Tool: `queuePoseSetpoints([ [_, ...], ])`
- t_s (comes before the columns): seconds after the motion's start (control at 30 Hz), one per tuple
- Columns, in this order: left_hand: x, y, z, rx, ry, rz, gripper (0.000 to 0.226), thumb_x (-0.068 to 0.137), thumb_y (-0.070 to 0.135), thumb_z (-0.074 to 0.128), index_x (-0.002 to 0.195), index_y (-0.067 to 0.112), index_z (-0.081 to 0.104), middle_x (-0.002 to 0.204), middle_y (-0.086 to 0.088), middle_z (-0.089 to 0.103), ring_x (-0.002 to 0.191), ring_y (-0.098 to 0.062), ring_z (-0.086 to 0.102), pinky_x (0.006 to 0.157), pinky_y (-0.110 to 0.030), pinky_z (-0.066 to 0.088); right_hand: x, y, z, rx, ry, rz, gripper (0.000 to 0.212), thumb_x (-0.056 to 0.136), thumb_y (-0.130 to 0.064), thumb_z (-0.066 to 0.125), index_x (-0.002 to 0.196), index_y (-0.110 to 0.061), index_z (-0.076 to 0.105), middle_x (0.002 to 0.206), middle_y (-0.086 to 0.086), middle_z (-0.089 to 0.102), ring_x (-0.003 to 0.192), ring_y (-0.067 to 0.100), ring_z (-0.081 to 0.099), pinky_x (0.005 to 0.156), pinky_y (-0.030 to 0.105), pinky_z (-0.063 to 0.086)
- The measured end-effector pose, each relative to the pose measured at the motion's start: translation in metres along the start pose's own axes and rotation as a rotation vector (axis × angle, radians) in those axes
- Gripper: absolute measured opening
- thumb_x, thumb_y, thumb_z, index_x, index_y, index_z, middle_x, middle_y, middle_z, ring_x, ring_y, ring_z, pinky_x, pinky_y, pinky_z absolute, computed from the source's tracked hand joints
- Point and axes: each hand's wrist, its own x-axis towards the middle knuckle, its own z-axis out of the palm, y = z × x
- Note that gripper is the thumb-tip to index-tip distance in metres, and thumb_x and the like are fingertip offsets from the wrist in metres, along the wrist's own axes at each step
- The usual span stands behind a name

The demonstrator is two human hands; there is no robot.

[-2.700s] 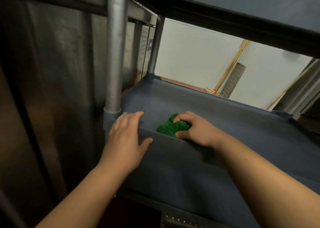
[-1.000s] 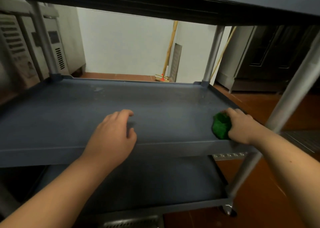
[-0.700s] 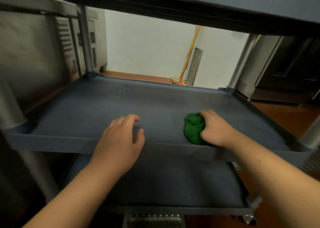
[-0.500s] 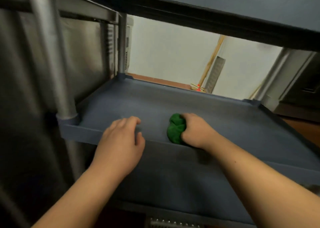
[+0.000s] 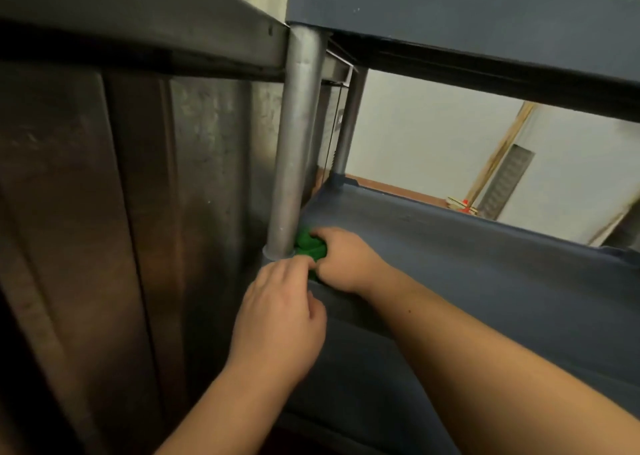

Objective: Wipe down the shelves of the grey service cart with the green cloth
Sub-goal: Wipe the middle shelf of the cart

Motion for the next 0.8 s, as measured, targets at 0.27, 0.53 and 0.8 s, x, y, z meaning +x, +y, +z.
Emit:
queuePoseSetpoints([
  [0.27,-0.007,0.044,0.031,0.018,-0.049,0.030,0.036,0.079,0.017,0.057,0.115,0.024,0.054,0.111,0.004,0.059,0.112,-0.018,0.050,0.096,-0.035,0.043,-0.027,0.070,-0.028,-0.086,0.021,0.127,0.059,0.080,-0.015,0.054,0.138,-0.026,0.053,0.132,0.007,0.061,0.115,0.028,0.059,0.095,0.042,0.053],
  [0.53,-0.020,0.157,0.096,-0.028,-0.121,0.155,0.034,0.082,0.016,0.055,0.115,0.024,0.053,0.112,0.004,0.059,0.111,-0.019,0.050,0.095,-0.036,0.043,-0.131,0.233,-0.102,-0.141,0.057,0.385,0.057,0.081,-0.011,0.051,0.136,-0.026,0.054,0.128,0.009,0.063,0.115,0.031,0.059,0.093,0.043,0.053],
  [0.8,-0.030,0.283,0.164,-0.062,-0.246,0.223,0.035,0.087,0.018,0.050,0.121,0.024,0.051,0.120,0.004,0.059,0.116,-0.017,0.049,0.096,-0.034,0.040,-0.270,0.385,-0.180,-0.178,0.121,0.655,0.052,0.085,-0.009,0.049,0.133,-0.027,0.056,0.127,0.009,0.064,0.113,0.030,0.060,0.092,0.041,0.053],
])
